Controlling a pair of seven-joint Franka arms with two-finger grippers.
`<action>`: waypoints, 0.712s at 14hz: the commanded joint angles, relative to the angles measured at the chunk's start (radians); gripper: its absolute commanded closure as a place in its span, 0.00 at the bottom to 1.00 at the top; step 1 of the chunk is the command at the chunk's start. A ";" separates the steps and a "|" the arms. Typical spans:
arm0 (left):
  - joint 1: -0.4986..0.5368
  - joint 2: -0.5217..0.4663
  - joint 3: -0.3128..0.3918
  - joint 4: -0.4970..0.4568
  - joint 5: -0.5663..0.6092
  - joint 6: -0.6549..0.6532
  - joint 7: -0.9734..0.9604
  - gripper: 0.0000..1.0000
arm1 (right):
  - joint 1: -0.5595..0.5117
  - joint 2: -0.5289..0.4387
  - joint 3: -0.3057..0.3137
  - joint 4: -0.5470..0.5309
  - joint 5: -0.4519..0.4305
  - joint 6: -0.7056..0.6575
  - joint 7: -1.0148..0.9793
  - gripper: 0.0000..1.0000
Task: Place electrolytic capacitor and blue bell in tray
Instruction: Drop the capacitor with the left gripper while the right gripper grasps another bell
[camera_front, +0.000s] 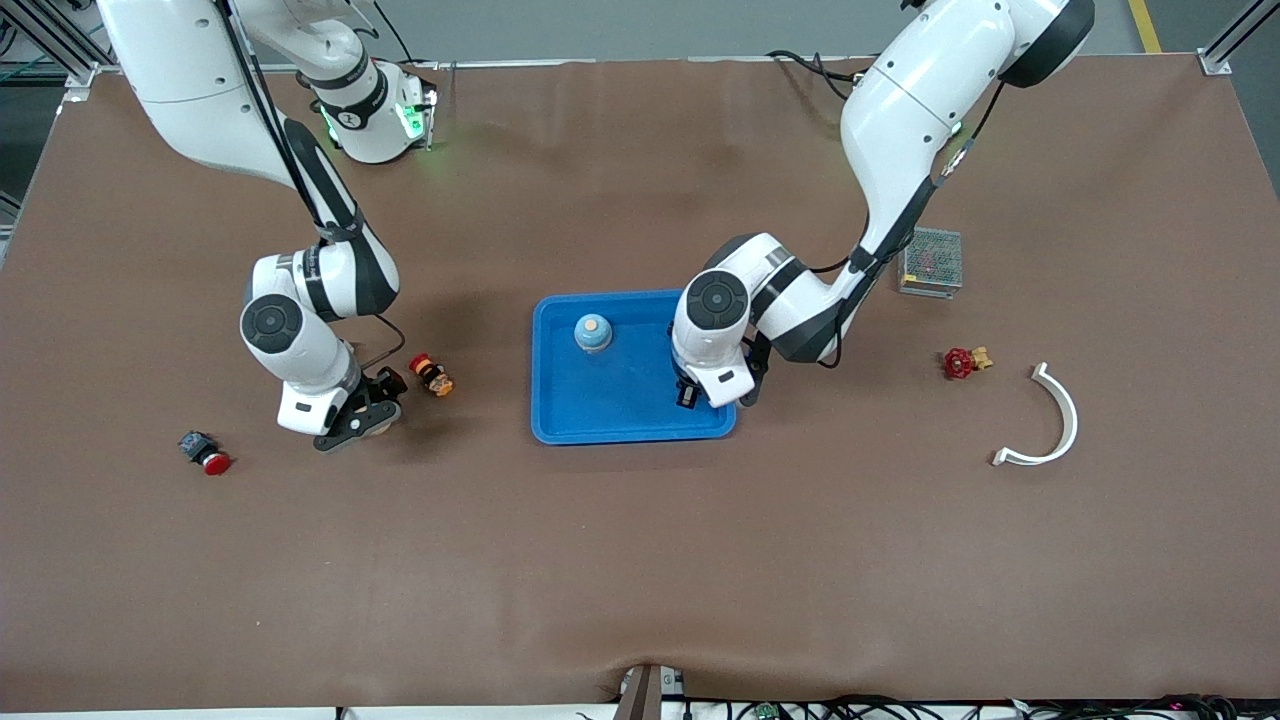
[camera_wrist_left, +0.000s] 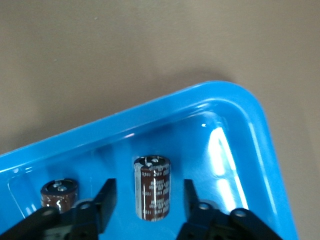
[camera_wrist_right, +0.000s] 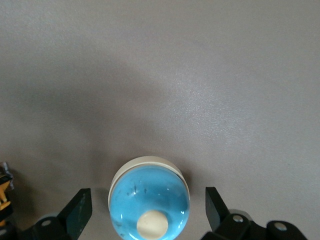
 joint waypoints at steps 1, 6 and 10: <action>0.005 -0.045 0.010 0.006 0.021 -0.010 0.029 0.00 | -0.011 -0.001 0.008 -0.016 0.024 0.024 -0.020 0.00; 0.068 -0.166 0.018 0.006 0.021 -0.079 0.187 0.00 | -0.018 0.014 0.008 -0.016 0.024 0.039 -0.022 0.00; 0.136 -0.221 0.018 0.006 0.021 -0.122 0.391 0.00 | -0.023 0.014 0.008 -0.015 0.024 0.039 -0.023 0.00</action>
